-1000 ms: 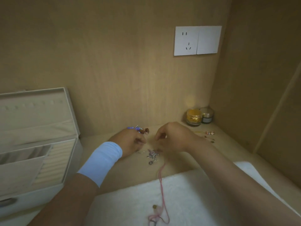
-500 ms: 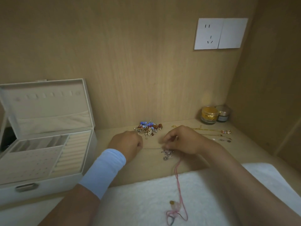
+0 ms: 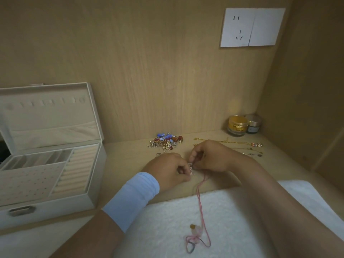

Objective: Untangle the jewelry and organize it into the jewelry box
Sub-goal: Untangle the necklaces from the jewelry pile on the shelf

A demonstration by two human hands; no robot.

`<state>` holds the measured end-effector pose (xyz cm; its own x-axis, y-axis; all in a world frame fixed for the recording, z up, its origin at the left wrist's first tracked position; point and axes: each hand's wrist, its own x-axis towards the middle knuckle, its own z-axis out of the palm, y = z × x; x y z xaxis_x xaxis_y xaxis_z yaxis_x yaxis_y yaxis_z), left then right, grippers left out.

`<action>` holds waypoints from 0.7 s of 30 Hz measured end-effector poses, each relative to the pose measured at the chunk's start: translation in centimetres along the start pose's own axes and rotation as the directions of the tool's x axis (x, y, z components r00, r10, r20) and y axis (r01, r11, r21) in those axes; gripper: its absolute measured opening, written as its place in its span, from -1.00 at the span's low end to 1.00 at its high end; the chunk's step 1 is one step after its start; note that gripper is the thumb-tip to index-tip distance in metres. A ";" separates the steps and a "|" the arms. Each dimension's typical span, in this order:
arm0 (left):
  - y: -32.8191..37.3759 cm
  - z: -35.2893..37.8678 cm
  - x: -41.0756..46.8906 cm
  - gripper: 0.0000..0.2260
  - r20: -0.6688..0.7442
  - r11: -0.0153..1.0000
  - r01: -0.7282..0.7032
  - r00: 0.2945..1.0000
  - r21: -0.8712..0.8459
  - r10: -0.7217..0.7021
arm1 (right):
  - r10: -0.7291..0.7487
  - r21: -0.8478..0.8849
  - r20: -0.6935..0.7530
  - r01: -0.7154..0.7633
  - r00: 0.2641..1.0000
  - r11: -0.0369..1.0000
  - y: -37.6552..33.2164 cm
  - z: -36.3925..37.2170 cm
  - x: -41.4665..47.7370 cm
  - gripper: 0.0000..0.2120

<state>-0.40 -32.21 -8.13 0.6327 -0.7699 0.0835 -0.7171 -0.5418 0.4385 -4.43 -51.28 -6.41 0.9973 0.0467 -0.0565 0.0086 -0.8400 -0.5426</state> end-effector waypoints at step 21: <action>-3.3 -3.9 -4.8 -0.90 0.029 0.973 0.214 0.976 0.086 -0.217 | -0.135 0.137 0.015 0.132 0.991 0.982 -3.5 2.7 0.1 -0.91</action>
<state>0.08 -25.43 -6.48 0.7645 -0.6434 -0.0392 -0.5876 -0.7206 0.3680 -4.53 -46.83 -6.79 0.9858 0.1678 0.0044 0.1297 -0.7448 -0.6546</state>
